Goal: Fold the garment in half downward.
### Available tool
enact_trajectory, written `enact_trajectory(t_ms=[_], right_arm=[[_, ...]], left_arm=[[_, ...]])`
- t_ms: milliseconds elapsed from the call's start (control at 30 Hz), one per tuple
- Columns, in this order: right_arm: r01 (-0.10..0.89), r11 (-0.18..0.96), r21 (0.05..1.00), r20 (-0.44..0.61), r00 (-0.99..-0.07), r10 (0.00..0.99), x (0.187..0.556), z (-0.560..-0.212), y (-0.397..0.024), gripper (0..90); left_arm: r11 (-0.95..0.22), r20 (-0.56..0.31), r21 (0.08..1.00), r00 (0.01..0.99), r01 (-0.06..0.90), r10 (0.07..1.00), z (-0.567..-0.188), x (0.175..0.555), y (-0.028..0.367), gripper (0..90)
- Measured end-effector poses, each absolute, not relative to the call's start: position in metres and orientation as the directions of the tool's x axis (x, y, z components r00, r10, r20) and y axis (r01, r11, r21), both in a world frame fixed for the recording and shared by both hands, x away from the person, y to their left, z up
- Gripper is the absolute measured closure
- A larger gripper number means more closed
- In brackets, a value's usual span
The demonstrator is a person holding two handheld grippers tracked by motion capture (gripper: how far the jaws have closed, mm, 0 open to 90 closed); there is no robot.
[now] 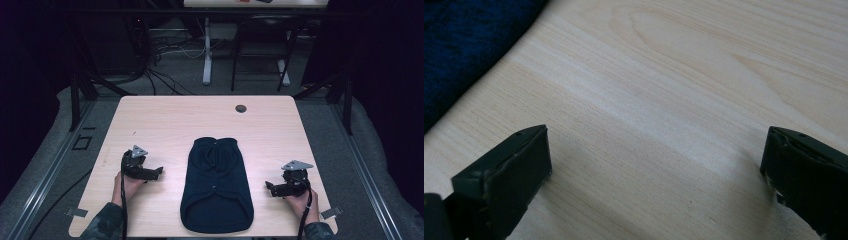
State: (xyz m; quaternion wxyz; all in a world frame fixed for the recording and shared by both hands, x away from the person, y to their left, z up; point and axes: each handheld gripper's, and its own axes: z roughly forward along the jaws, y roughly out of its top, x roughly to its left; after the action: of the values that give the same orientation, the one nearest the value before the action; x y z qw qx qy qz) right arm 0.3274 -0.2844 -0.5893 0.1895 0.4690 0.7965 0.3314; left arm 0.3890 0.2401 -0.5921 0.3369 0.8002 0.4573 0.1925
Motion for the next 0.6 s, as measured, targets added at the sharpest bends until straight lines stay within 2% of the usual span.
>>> enact_trajectory(t_ms=[600], right_arm=[[0.622,0.338,0.706,0.006,-0.483,0.876,0.3273,-0.5887,-0.2851,1.1]], left_arm=[[-0.362,0.002,0.706,0.509,0.608,0.861,-0.5909,0.3891,0.2394,0.1]])
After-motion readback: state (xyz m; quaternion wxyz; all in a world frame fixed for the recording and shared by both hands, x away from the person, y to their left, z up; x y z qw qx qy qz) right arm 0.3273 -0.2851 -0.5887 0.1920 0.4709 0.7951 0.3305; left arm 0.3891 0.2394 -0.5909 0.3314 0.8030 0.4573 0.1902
